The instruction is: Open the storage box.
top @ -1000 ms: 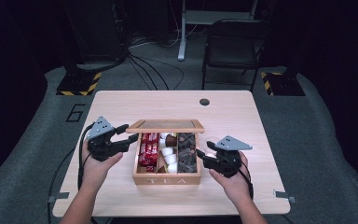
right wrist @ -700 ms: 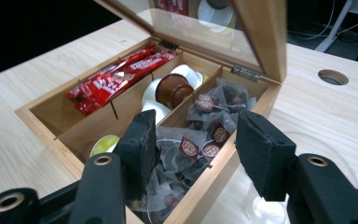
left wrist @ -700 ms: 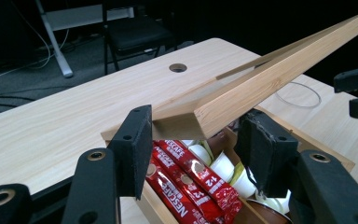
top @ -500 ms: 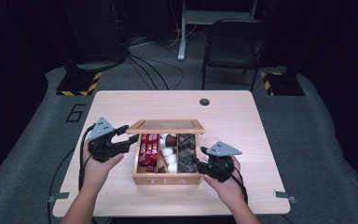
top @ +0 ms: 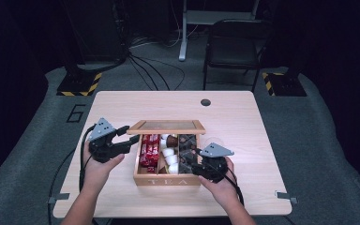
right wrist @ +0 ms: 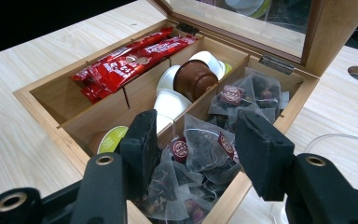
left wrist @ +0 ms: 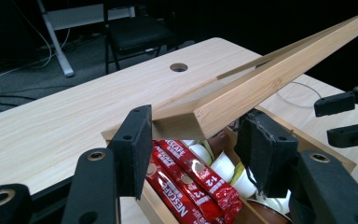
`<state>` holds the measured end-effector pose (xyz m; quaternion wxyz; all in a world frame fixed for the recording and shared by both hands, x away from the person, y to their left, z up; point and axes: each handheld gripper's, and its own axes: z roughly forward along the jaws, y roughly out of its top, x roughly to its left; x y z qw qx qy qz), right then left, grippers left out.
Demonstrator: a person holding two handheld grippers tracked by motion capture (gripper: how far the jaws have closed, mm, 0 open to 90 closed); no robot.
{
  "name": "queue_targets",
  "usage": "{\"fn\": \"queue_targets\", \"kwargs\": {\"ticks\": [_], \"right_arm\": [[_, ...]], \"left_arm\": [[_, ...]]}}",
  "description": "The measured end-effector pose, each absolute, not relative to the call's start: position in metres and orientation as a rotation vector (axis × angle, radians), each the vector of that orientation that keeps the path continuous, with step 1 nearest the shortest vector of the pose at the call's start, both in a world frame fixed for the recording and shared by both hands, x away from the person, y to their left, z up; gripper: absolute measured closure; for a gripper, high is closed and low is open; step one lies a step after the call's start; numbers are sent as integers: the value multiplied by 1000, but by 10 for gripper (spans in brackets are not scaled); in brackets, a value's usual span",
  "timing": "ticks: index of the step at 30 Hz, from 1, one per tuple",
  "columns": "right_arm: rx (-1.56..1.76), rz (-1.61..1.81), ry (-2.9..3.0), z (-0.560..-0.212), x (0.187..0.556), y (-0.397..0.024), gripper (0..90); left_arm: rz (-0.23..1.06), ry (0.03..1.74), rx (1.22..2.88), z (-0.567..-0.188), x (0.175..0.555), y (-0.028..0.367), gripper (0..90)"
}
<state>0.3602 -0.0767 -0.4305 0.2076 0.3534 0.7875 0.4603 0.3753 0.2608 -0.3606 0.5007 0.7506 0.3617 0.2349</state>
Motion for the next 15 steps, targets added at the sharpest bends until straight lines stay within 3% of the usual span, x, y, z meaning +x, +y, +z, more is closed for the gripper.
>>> {"fn": "queue_targets", "kwargs": {"ticks": [15], "right_arm": [[990,1234,2216,-442,371,-70,488]], "left_arm": [[560,875,1811,-360,377,262,460]]}}
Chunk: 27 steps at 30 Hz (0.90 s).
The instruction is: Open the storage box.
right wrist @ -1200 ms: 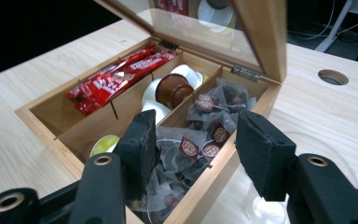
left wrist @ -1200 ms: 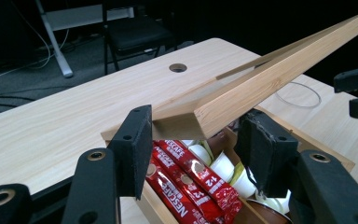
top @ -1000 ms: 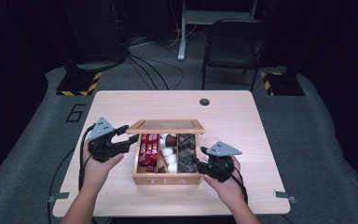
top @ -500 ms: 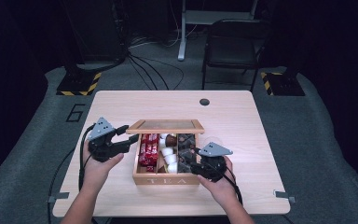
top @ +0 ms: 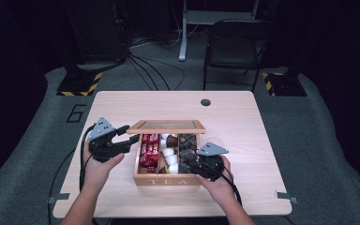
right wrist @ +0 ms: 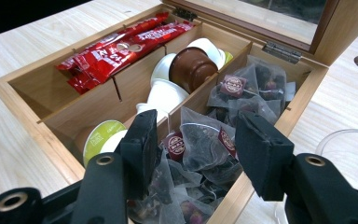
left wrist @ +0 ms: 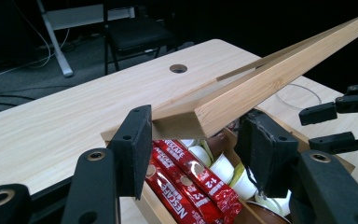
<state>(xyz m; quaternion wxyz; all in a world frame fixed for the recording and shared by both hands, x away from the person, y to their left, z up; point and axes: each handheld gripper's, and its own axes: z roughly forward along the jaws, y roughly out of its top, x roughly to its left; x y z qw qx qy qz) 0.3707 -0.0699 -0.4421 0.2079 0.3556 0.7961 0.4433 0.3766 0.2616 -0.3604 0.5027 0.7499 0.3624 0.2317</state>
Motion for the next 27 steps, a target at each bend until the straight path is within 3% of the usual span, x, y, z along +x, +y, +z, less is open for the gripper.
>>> {"fn": "queue_targets", "kwargs": {"ticks": [21,24,27], "right_arm": [[1020,1188,2248,-457,387,-57,498],[1039,1161,2257,-461,389,-53,512],[1039,1138,2261,-465,390,-51,592]], "left_arm": [[560,880,1811,-361,378,261,460],[555,877,1817,-361,379,261,461],[555,878,1815,-361,379,261,460]]}}
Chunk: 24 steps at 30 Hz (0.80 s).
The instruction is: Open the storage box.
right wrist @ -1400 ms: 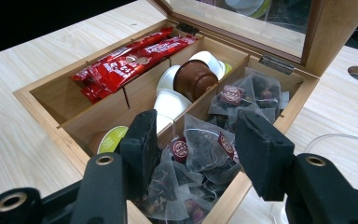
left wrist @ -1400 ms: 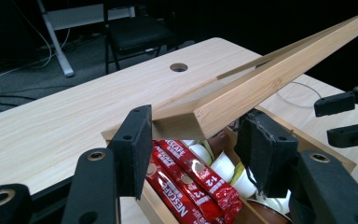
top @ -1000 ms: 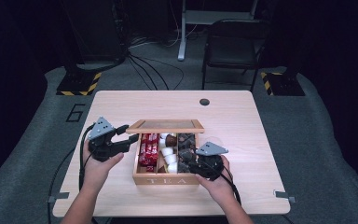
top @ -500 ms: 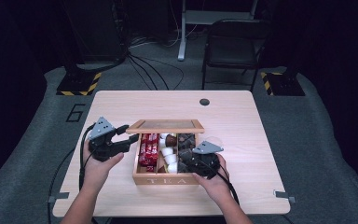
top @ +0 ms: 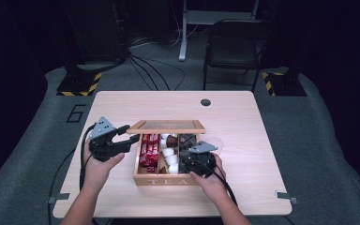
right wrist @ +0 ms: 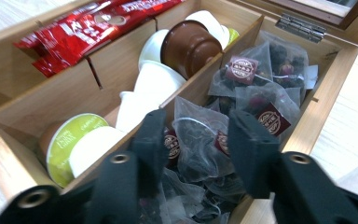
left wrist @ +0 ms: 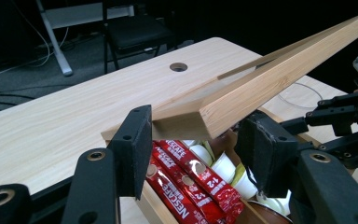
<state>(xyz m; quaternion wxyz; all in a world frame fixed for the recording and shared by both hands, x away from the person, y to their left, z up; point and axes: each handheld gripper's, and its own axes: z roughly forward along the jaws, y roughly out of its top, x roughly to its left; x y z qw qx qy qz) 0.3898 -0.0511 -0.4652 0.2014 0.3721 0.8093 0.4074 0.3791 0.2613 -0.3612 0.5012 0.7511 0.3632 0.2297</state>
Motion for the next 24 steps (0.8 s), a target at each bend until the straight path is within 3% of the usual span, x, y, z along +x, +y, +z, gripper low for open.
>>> {"fn": "queue_targets", "kwargs": {"ticks": [3,9,13,24], "right_arm": [[1028,1115,2246,-467,390,-52,654],[1047,1092,2246,-467,390,-53,599],[1044,1075,2250,-468,390,-54,608],[1056,1107,2250,-466,390,-58,863]], "left_arm": [[555,876,1816,-361,379,262,460],[552,876,1816,-361,380,262,460],[546,876,1821,-361,380,262,460],[552,872,1820,-361,380,262,460]]}}
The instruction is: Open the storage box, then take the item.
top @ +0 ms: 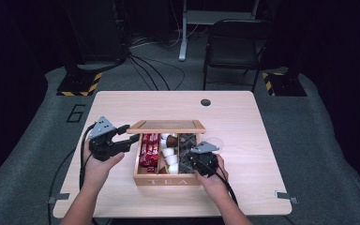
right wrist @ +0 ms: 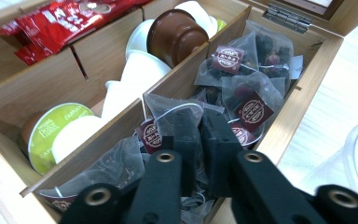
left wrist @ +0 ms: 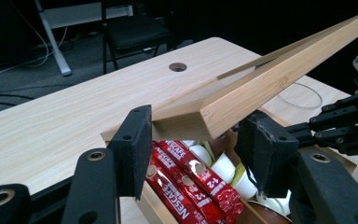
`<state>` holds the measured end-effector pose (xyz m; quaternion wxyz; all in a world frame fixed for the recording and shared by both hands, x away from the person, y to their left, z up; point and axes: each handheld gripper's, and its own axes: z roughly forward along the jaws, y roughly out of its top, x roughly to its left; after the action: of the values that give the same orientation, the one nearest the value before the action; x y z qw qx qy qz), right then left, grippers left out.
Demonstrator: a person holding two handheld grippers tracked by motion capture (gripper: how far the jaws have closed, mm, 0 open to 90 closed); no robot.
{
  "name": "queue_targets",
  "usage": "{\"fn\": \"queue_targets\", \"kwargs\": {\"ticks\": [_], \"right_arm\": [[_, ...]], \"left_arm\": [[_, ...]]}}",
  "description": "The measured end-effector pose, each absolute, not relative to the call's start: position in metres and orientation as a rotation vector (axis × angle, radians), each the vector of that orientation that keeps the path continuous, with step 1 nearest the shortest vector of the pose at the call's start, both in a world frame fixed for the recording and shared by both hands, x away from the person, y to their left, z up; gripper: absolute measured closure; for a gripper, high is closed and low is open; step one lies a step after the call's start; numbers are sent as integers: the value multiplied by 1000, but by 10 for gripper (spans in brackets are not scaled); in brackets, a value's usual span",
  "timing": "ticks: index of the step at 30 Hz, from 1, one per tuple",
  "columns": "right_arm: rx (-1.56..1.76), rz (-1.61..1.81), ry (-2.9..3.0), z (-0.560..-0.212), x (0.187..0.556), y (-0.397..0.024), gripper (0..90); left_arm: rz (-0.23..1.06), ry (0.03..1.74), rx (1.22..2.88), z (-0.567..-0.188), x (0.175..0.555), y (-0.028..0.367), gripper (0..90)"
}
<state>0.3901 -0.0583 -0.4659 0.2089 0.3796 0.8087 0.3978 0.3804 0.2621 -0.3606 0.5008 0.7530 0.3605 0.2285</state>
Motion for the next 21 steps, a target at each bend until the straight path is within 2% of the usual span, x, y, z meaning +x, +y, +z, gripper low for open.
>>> {"fn": "queue_targets", "kwargs": {"ticks": [7,21], "right_arm": [[1059,1162,2230,-460,387,-62,892],[1070,1291,2196,-444,378,-71,895]], "left_arm": [[553,872,1820,-361,380,262,460],[551,873,1821,-361,380,262,460]]}}
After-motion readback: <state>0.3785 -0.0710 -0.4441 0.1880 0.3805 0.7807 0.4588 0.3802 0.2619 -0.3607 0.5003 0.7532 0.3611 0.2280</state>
